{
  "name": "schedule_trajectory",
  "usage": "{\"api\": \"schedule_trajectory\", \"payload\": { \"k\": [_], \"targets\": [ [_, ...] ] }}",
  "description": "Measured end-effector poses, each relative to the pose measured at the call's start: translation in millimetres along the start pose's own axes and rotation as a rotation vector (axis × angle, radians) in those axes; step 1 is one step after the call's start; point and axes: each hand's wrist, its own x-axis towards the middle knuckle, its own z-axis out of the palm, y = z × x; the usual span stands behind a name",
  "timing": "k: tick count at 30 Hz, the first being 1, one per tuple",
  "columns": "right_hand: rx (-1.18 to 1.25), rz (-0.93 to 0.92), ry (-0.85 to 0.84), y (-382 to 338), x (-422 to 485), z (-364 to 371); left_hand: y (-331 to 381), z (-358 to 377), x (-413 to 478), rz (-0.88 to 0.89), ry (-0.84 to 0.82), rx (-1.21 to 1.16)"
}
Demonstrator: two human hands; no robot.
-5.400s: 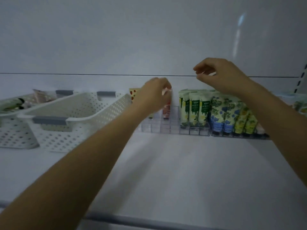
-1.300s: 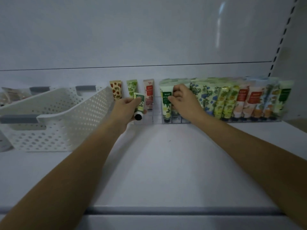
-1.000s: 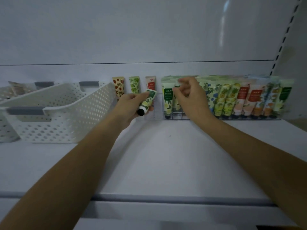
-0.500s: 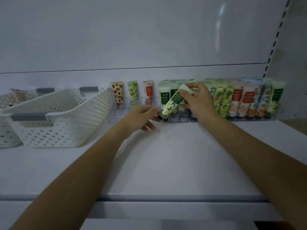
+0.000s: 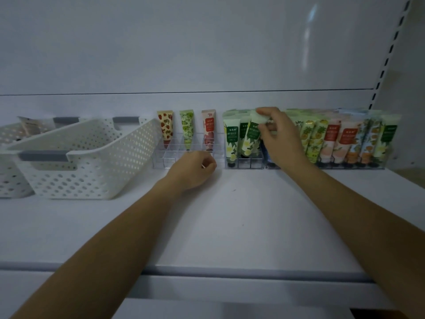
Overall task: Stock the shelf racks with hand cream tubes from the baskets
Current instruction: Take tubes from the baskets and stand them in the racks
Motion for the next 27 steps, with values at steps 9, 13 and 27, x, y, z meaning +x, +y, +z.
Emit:
{"api": "schedule_trajectory", "payload": {
  "k": [9,13,27],
  "targets": [
    [-0.176,0.023,-0.355,7.4,-6.8,5.7,2.8,-1.1,-2.0,0.007,-0.003,0.017],
    [-0.253,-0.042,-0.312,6.2,-7.3,7.0,7.4,-2.7,-1.3,0.025,0.107,-0.004],
    [-0.296,-0.396,-0.285,-95.1,36.4,66.6,-48.3,-171.3,6.8,0.054,0.376,0.156]
  ]
}}
